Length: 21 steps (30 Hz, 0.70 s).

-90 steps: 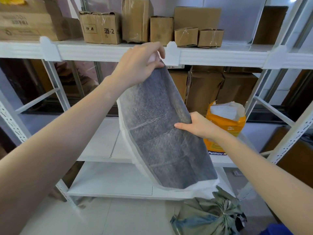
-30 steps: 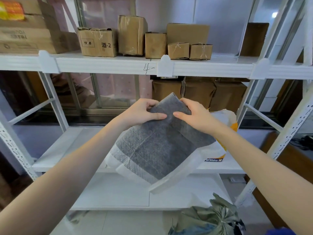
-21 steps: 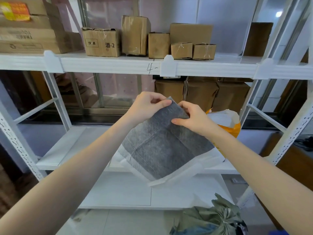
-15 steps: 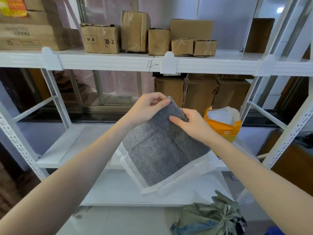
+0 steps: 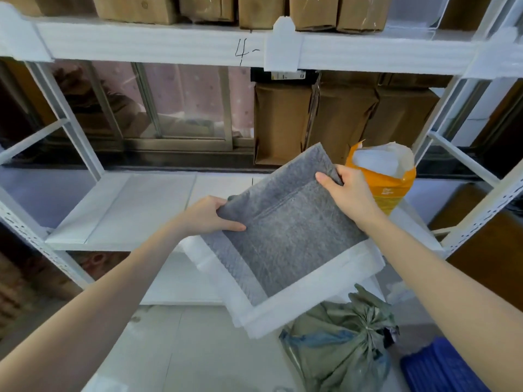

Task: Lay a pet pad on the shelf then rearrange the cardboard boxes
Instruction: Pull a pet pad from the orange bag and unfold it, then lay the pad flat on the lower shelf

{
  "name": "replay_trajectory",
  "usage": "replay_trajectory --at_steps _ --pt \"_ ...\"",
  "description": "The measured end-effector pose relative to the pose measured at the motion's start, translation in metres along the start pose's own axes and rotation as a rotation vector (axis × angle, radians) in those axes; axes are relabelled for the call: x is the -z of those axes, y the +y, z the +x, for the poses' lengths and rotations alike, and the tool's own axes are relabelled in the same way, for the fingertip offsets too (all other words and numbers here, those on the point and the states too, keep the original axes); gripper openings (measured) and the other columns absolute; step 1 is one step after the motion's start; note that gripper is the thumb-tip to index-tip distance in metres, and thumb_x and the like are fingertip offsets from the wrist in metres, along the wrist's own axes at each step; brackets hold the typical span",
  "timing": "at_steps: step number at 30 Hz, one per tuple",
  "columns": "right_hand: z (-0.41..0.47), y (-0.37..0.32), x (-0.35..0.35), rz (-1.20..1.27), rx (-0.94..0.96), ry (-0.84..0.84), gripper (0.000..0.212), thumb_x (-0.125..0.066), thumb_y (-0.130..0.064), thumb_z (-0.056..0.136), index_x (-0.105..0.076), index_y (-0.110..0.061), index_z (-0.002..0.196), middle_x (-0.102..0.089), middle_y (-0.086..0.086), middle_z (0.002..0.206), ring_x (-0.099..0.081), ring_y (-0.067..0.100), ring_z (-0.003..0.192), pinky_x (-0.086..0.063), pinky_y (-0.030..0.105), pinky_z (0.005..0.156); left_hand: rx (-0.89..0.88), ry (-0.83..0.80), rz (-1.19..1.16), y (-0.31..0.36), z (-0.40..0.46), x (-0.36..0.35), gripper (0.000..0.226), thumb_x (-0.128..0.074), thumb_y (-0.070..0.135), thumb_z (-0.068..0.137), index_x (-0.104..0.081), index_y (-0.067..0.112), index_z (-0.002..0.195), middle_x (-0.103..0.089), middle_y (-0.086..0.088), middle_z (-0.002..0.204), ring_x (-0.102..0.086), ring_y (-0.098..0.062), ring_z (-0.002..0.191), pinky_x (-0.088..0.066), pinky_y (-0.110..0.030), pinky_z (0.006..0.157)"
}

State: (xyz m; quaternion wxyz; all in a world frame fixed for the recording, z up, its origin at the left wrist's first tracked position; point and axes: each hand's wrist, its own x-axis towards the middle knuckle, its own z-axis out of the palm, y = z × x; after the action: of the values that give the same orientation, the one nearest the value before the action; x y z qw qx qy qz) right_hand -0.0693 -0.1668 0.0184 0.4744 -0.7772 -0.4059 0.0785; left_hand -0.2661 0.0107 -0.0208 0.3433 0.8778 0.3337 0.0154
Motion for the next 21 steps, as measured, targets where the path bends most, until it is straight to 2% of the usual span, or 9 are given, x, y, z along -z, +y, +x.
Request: replay_trajectory --at_steps 3,5,8,11,13,15,17,19,21 --pt "0.021 0.034 -0.004 0.0 -0.088 0.036 0.027 -0.055 -0.028 0.092 -0.06 -0.008 0.076 -0.064 0.013 0.081 -0.062 0.031 0.083 -0.049 0.044 0.074 0.035 0.001 -0.032 -0.014 0.022 -0.006 0.037 -0.077 0.041 0.072 -0.071 0.014 0.096 -0.069 -0.002 0.097 -0.061 -0.016 0.084 -0.048 -0.029 0.071" --pt "0.037 0.058 -0.009 -0.005 -0.153 0.039 0.033 -0.055 -0.028 0.092 -0.062 0.004 0.086 -0.066 0.024 0.09 -0.062 0.035 0.085 -0.049 0.047 0.077 0.089 0.007 -0.102 -0.023 0.041 -0.009 0.035 -0.077 0.039 0.072 -0.07 0.012 0.093 -0.069 -0.004 0.096 -0.061 -0.014 0.082 -0.046 -0.026 0.067" --pt "0.061 0.09 -0.019 -0.024 -0.238 0.027 0.03 -0.054 -0.026 0.092 -0.064 0.002 0.097 -0.068 0.02 0.1 -0.062 0.033 0.094 -0.049 0.046 0.083 0.166 0.034 -0.264 -0.034 0.07 -0.01 0.049 -0.082 0.044 0.062 -0.069 0.013 0.097 -0.068 -0.005 0.102 -0.064 -0.018 0.09 -0.053 -0.035 0.079" --pt "0.085 0.119 -0.03 -0.006 -0.327 -0.023 0.029 -0.05 -0.024 0.094 -0.061 0.0 0.107 -0.065 0.017 0.11 -0.059 0.032 0.104 -0.046 0.038 0.087 0.256 0.146 -0.435 -0.042 0.1 -0.017 0.046 -0.079 0.028 0.072 -0.058 0.013 0.11 -0.058 -0.005 0.102 -0.059 -0.015 0.08 -0.05 -0.03 0.064" --pt "0.101 0.133 -0.039 -0.023 -0.394 -0.114 0.024 -0.049 -0.02 0.094 -0.058 -0.002 0.108 -0.062 0.016 0.111 -0.058 0.03 0.104 -0.044 0.034 0.082 0.302 0.261 -0.436 -0.046 0.122 -0.026 0.047 -0.075 0.025 0.078 -0.047 0.017 0.115 -0.049 -0.005 0.103 -0.053 -0.018 0.083 -0.047 -0.03 0.061" --pt "0.114 0.146 -0.047 -0.001 -0.44 -0.201 0.009 -0.051 -0.01 0.09 -0.055 -0.008 0.098 -0.062 0.009 0.096 -0.06 0.024 0.091 -0.044 0.031 0.072 0.32 0.34 -0.373 -0.051 0.143 -0.035 0.047 -0.071 0.022 0.081 -0.038 0.017 0.113 -0.046 -0.004 0.094 -0.048 -0.02 0.082 -0.04 -0.03 0.059" --pt "0.123 0.153 -0.055 0.027 -0.453 -0.212 0.016 -0.056 0.0 0.084 -0.047 -0.011 0.091 -0.052 0.0 0.08 -0.055 0.014 0.076 -0.043 0.029 0.071 0.329 0.382 -0.336 -0.054 0.162 -0.044 0.041 -0.068 0.017 0.084 -0.033 0.015 0.106 -0.042 -0.001 0.078 -0.043 -0.019 0.068 -0.033 -0.029 0.051" --pt "0.132 0.165 -0.063 0.037 -0.459 -0.164 0.032 -0.062 0.001 0.079 -0.042 -0.008 0.103 -0.049 0.004 0.089 -0.051 0.015 0.082 -0.043 0.03 0.072 0.315 0.387 -0.329 -0.058 0.178 -0.049 0.031 -0.064 0.014 0.086 -0.036 0.013 0.099 -0.04 -0.001 0.071 -0.04 -0.017 0.06 -0.032 -0.029 0.049" --pt "0.142 0.181 -0.072 0.01 -0.452 -0.162 0.036 -0.063 -0.002 0.078 -0.043 -0.009 0.107 -0.047 0.003 0.091 -0.049 0.018 0.087 -0.044 0.033 0.068 0.247 0.353 -0.335 -0.062 0.191 -0.052 0.011 -0.063 0.01 0.086 -0.053 0.012 0.089 -0.05 -0.004 0.072 -0.045 -0.019 0.061 -0.038 -0.028 0.052"
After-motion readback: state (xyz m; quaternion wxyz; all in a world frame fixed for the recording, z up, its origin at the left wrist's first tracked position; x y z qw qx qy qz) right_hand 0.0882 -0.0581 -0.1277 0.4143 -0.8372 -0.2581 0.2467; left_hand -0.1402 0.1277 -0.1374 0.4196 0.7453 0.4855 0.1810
